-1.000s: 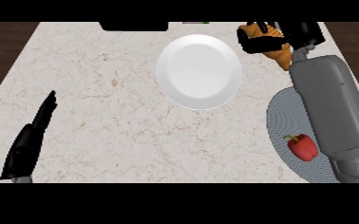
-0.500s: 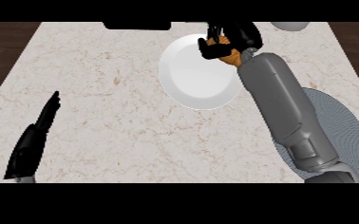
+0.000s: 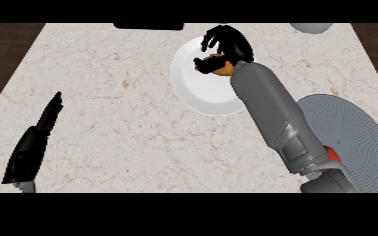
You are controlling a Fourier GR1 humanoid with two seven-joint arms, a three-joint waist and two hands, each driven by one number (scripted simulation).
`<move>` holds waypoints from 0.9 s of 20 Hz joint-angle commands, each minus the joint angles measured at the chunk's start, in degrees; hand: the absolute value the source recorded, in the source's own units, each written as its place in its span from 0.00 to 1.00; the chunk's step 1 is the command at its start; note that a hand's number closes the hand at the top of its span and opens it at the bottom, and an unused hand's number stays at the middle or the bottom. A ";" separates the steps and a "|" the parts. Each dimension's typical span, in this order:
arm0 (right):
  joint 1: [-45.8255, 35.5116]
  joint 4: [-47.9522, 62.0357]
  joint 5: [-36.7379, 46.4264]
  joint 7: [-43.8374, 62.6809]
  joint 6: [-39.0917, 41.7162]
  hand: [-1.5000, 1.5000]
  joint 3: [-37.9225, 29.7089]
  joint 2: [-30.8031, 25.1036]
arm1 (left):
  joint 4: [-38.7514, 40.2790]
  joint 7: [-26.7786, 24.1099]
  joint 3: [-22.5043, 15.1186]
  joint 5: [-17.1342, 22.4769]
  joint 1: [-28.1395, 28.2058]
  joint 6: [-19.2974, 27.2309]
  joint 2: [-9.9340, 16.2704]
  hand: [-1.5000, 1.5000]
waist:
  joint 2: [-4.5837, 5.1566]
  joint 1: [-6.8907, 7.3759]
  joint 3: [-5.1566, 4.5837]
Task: Pick the croissant from the placemat and place it in the plate
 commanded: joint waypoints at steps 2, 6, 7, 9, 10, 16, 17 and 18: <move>-4.04 8.82 -1.57 -0.03 -4.12 0.00 -3.07 0.84 | -0.18 0.56 -2.18 -1.60 -0.08 1.72 -3.04 0.50 | 0.10 0.09 0.01; -2.68 7.95 -5.46 -6.91 -8.33 0.00 -4.72 0.86 | -2.81 2.32 -1.23 -1.52 -0.09 1.12 -1.59 0.50 | -0.12 -0.14 0.04; -0.53 7.67 -8.25 -9.76 -11.29 0.00 -5.71 0.86 | 0.24 1.66 -1.47 -1.55 -1.55 1.09 -2.07 0.50 | 0.15 0.28 0.05; -0.35 5.70 -10.14 -11.84 -11.85 0.00 -8.92 0.87 | -3.20 3.04 -0.35 -0.52 -0.56 0.41 -0.98 0.50 | -0.14 -0.37 0.08; -1.62 3.19 -11.76 -9.68 -12.49 0.00 -10.35 0.87 | -0.58 -0.44 0.82 0.07 1.15 0.07 -0.42 0.50 | -0.48 -1.11 0.02; -0.33 4.38 -17.54 -13.75 -13.84 0.00 -17.66 -3.81 | -1.05 0.77 1.04 0.44 0.50 -0.79 -0.18 0.50 | -0.23 -1.07 0.04; 1.39 3.62 -19.42 -14.79 -9.36 0.00 -18.80 -6.19 | 2.33 1.21 1.44 0.09 -2.30 0.44 -0.86 0.50 | -0.29 -2.00 0.02; 1.65 2.09 -21.74 -16.15 -6.69 0.00 -20.61 -8.05 | 0.33 -0.09 1.23 0.44 0.61 -0.16 -0.87 0.50 | -0.47 -1.91 0.05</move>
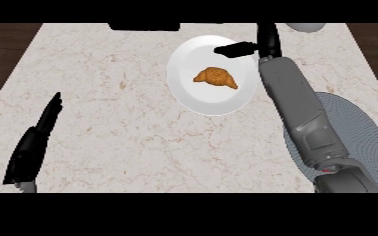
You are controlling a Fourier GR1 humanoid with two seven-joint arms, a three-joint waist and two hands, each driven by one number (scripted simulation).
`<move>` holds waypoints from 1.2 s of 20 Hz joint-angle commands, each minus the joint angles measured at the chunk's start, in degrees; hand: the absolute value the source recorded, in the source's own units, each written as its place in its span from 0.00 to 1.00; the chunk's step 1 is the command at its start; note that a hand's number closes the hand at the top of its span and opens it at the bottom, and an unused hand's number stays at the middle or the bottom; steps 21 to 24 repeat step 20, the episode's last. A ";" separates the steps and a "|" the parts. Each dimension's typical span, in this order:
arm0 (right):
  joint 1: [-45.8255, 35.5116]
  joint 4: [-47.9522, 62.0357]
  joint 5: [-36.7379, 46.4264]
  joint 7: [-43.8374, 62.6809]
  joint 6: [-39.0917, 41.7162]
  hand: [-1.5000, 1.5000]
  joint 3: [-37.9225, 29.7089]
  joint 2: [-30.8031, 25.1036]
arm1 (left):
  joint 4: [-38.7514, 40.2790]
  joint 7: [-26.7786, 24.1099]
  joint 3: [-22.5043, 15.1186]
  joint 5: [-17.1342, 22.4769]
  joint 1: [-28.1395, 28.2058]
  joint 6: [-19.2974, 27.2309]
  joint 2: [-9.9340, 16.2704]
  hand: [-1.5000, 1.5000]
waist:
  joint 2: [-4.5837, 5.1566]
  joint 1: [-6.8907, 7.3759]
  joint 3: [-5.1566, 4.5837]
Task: Pick the croissant from the placemat and place it in the plate
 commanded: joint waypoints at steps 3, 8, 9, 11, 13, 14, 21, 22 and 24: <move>5.26 -1.29 -9.43 -10.15 7.12 0.00 -8.20 -5.75 | 0.32 -3.14 0.51 -0.47 2.08 0.59 -0.14 0.50 | 0.03 0.01 0.02; 9.47 0.36 -12.16 -18.71 19.04 0.00 -10.17 -14.88 | -3.21 1.29 -0.35 -0.49 1.47 -0.16 -0.44 0.50 | 0.04 0.04 0.07; 9.64 0.28 -12.75 -18.10 19.85 0.00 -10.35 -15.53 | 0.81 -0.76 1.47 0.30 0.19 -0.77 0.74 0.50 | -0.08 -0.40 0.01; 9.95 4.14 -11.45 -22.52 20.52 0.00 -10.08 -18.12 | 0.19 -1.14 -0.98 -1.68 0.55 0.89 -1.58 0.50 | 0.31 0.51 0.06; 9.39 4.27 -11.36 -22.20 22.53 0.00 -9.32 -19.53 | 1.81 0.10 0.15 -2.05 -2.80 1.23 -0.54 0.50 | 0.07 -0.03 0.03; 12.83 4.64 -11.22 -25.50 25.05 0.00 -9.52 -21.83 | 0.34 0.38 0.88 -0.25 -0.68 -1.06 0.59 0.50 | 0.14 0.16 0.07; 11.66 10.41 -11.60 -27.79 24.11 0.00 -10.39 -23.18 | 1.72 -0.73 1.39 0.04 -1.82 -1.38 0.33 0.50 | 0.31 0.66 0.08; 11.66 10.41 -11.60 -27.79 24.11 0.00 -10.39 -23.18 | 1.72 -0.73 1.39 0.04 -1.82 -1.38 0.33 0.50 | 0.31 0.66 0.08; 11.66 10.41 -11.60 -27.79 24.11 0.00 -10.39 -23.18 | 1.72 -0.73 1.39 0.04 -1.82 -1.38 0.33 0.50 | 0.31 0.66 0.08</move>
